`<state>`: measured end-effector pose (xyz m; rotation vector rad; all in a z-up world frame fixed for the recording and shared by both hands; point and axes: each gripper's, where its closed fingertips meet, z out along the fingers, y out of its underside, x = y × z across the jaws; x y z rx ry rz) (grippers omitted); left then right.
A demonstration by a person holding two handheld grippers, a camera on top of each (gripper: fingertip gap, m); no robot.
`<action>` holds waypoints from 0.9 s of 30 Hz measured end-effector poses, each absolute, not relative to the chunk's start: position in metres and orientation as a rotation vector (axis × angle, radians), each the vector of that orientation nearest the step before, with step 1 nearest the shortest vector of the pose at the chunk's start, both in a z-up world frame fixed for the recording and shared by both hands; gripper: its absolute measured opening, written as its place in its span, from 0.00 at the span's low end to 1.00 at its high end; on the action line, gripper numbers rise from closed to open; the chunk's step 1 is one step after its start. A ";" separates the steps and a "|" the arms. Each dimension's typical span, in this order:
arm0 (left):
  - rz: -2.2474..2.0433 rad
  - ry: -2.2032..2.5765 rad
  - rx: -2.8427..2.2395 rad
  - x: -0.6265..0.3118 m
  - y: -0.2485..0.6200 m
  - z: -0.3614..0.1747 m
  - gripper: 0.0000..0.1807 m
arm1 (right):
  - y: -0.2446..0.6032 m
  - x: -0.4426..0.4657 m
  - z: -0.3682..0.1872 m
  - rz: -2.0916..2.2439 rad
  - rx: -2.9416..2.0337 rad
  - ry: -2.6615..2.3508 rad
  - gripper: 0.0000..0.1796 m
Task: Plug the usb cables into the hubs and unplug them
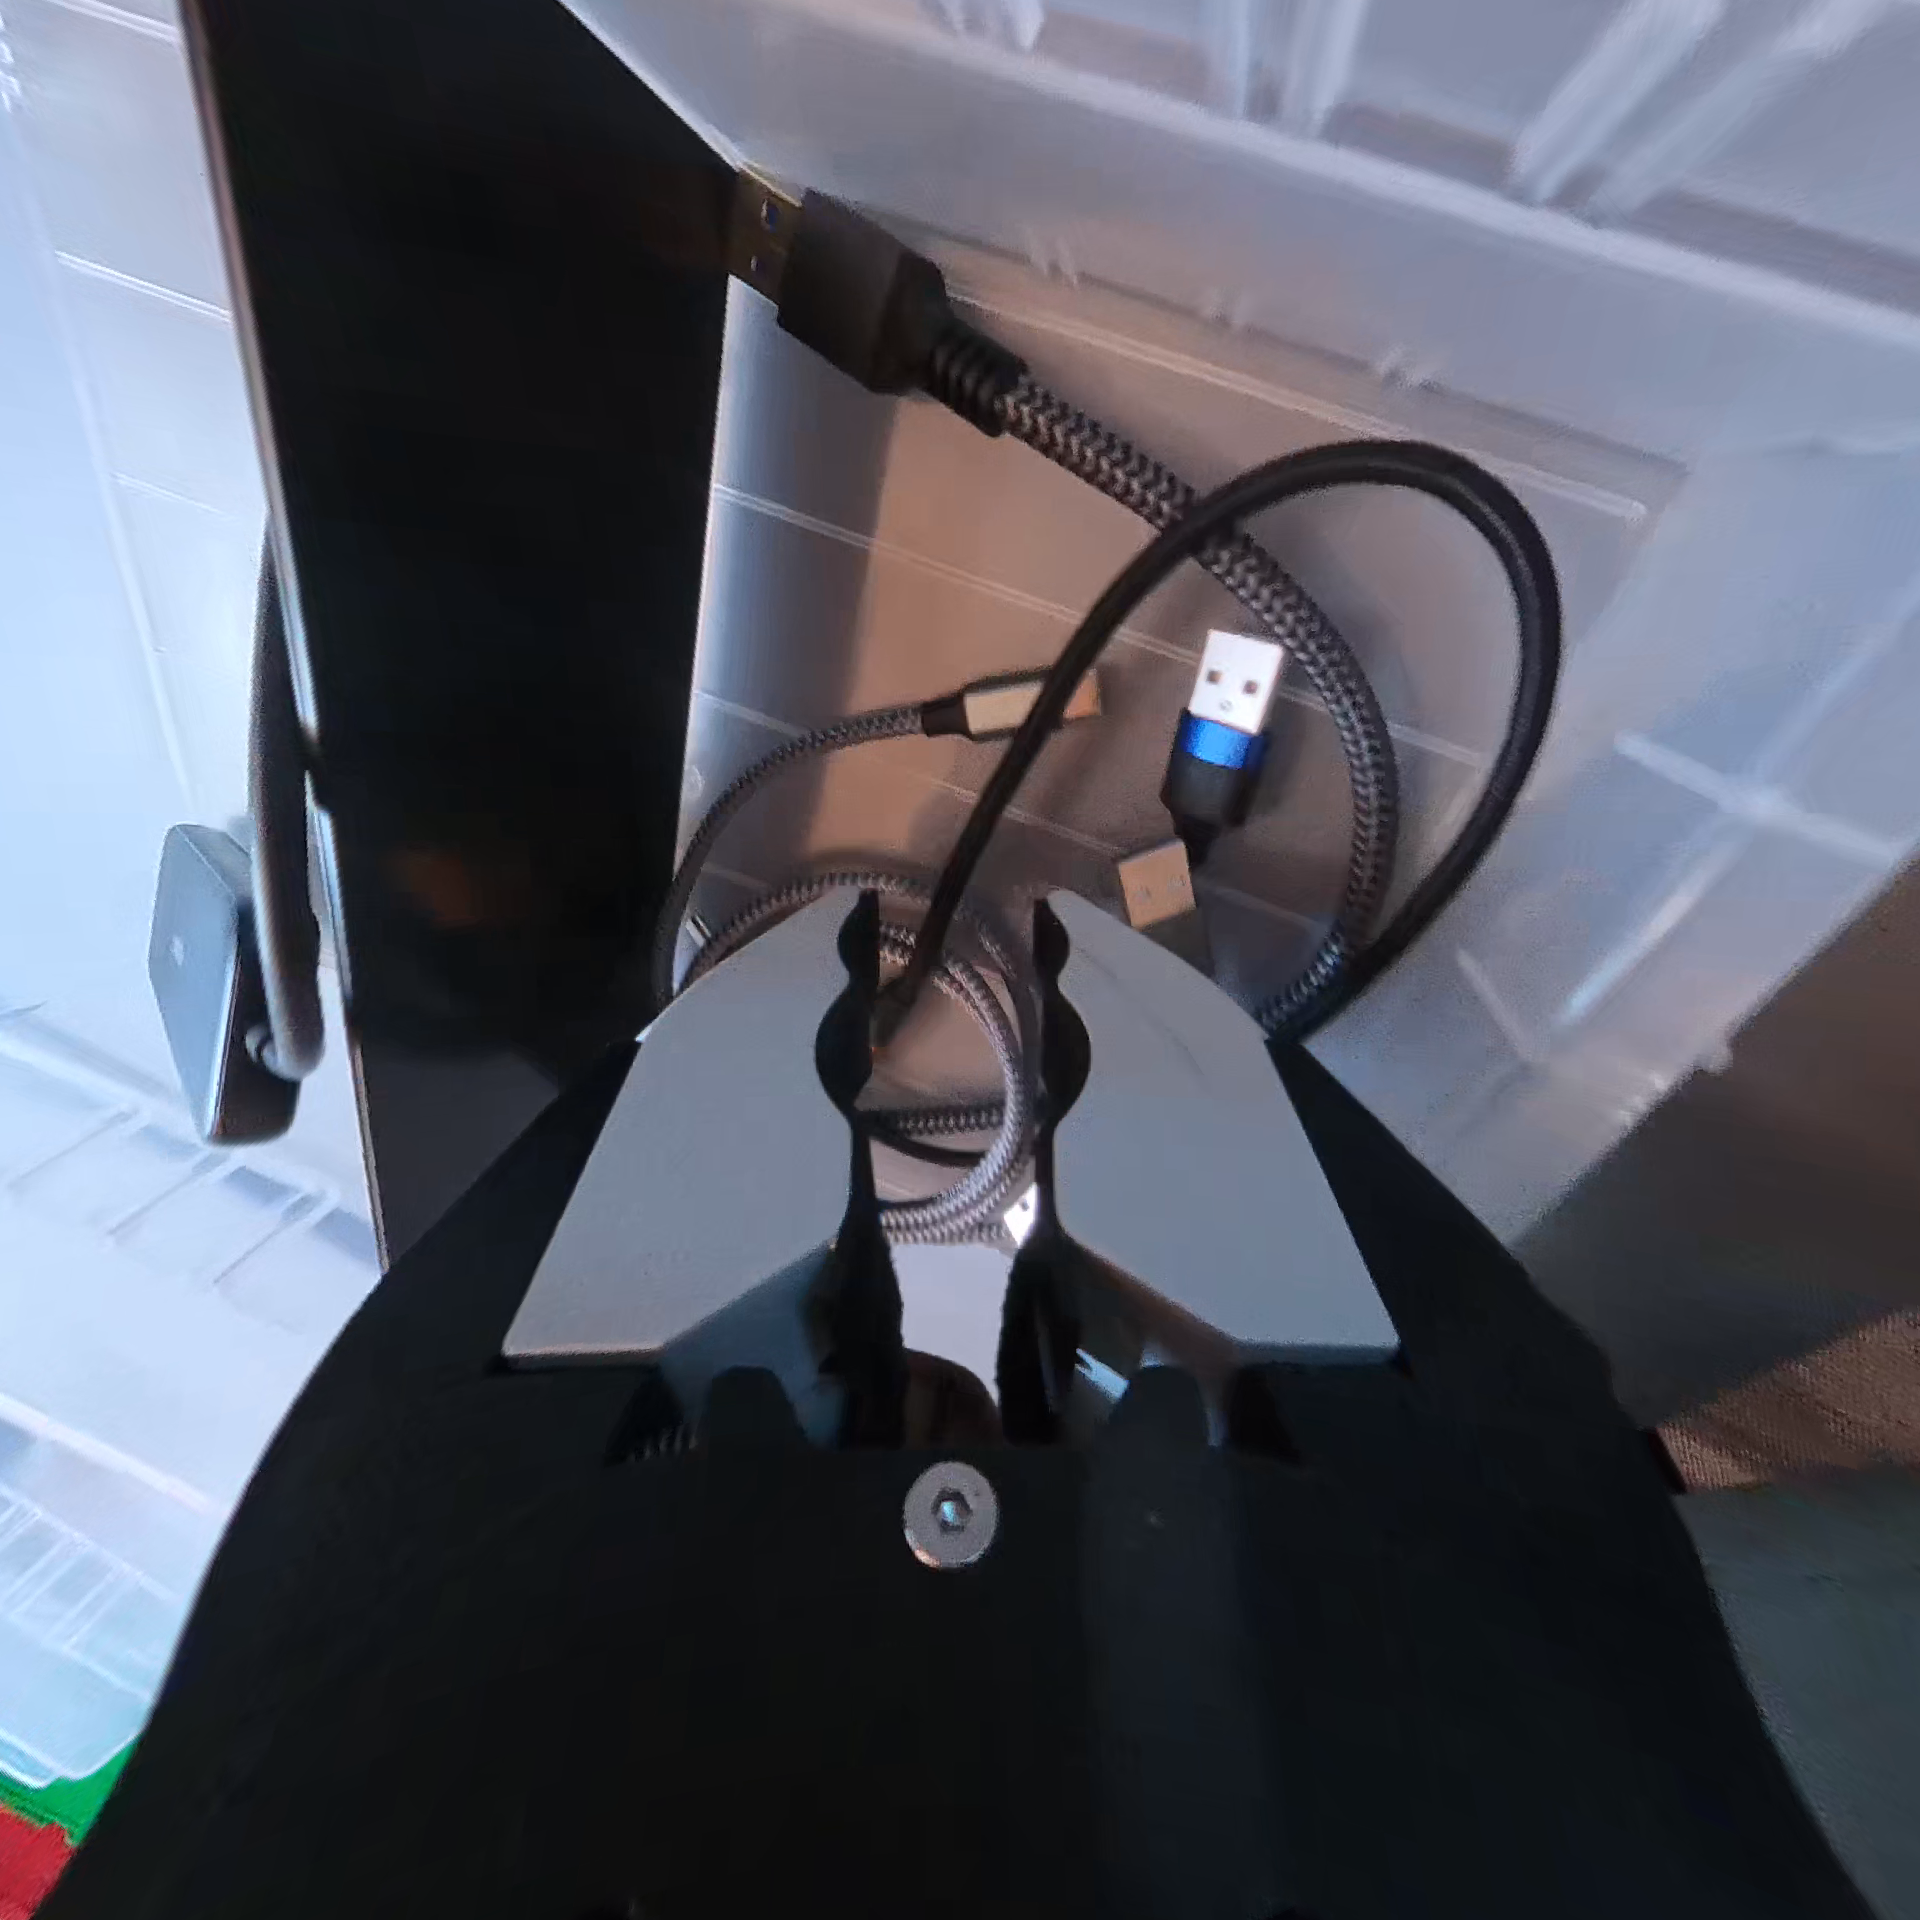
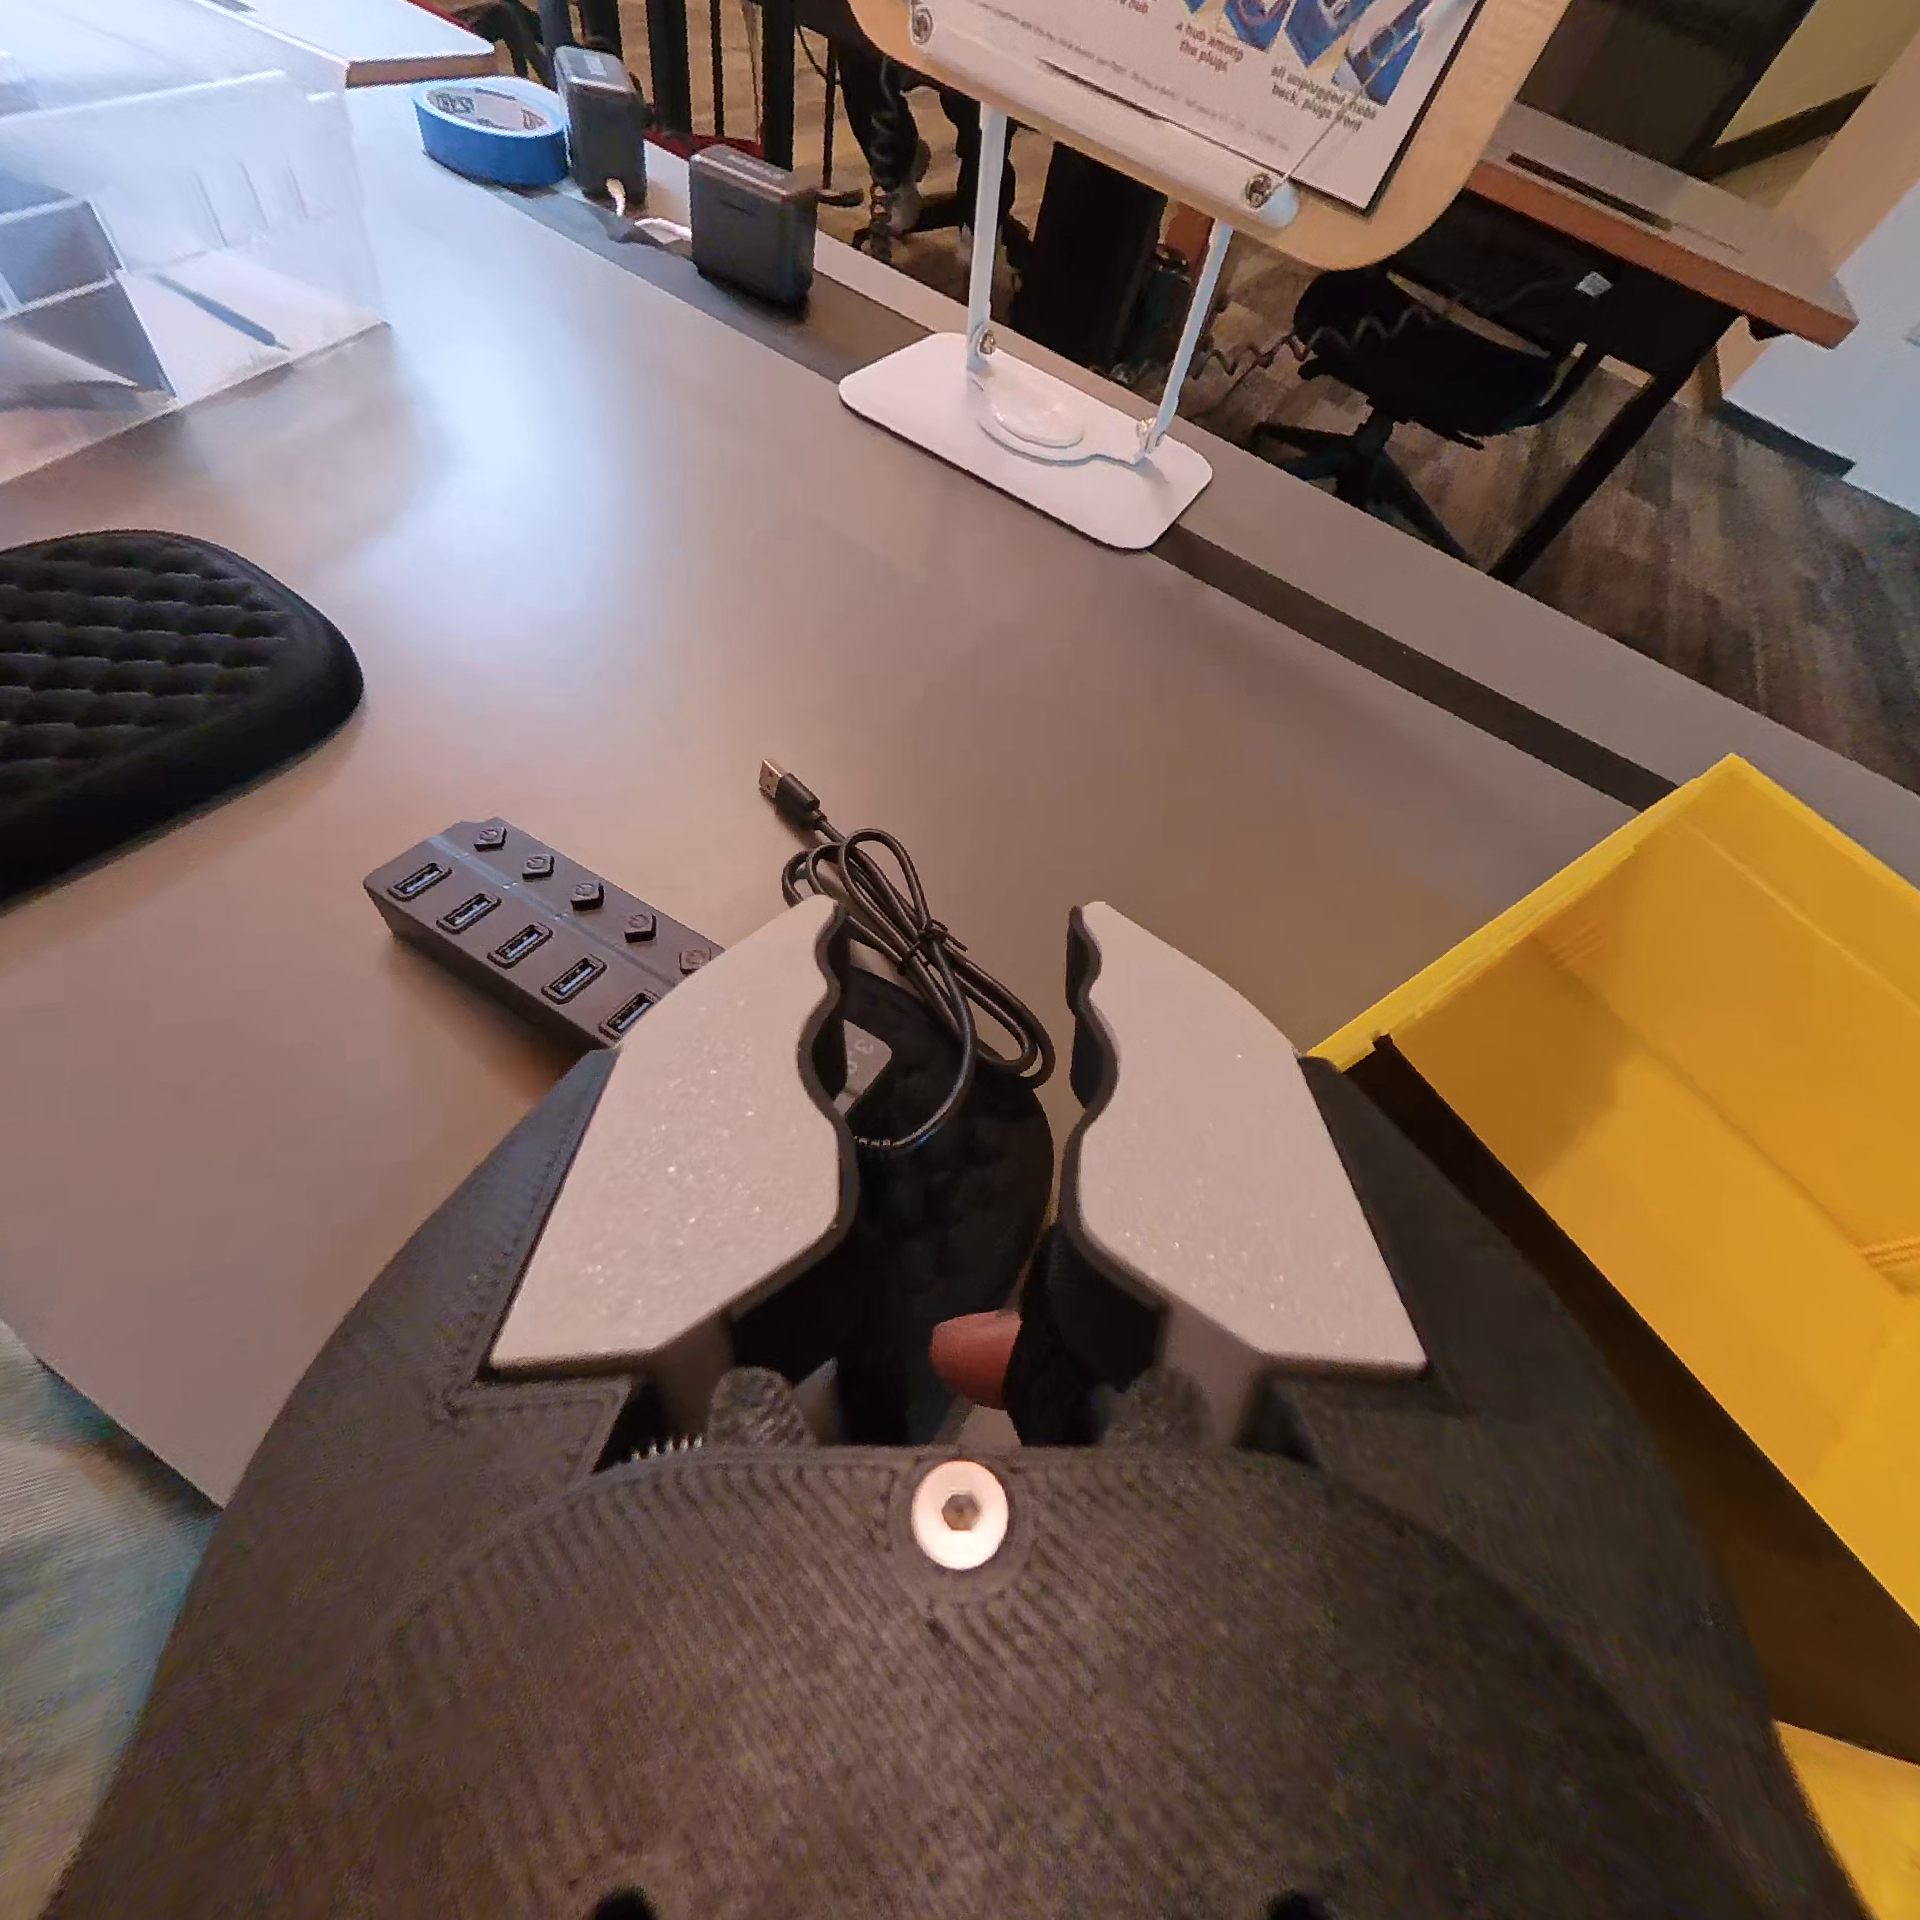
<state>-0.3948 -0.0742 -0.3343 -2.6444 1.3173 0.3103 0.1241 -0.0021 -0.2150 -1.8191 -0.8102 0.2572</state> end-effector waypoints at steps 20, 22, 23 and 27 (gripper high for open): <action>0.376 0.508 -2.010 -0.397 -0.051 -0.176 0.02 | -0.009 0.118 -0.199 0.241 -1.736 -0.835 0.20; 0.345 0.397 -1.885 -0.392 -0.052 -0.153 0.02 | -0.011 0.112 -0.195 0.262 -1.710 -0.842 0.19; 0.317 0.350 -1.827 -0.387 -0.053 -0.143 0.03 | -0.013 0.107 -0.192 0.283 -1.687 -0.851 0.19; 0.064 0.210 -1.580 -0.348 -0.054 -0.110 0.02 | -0.030 0.059 -0.165 0.448 -1.427 -0.926 0.19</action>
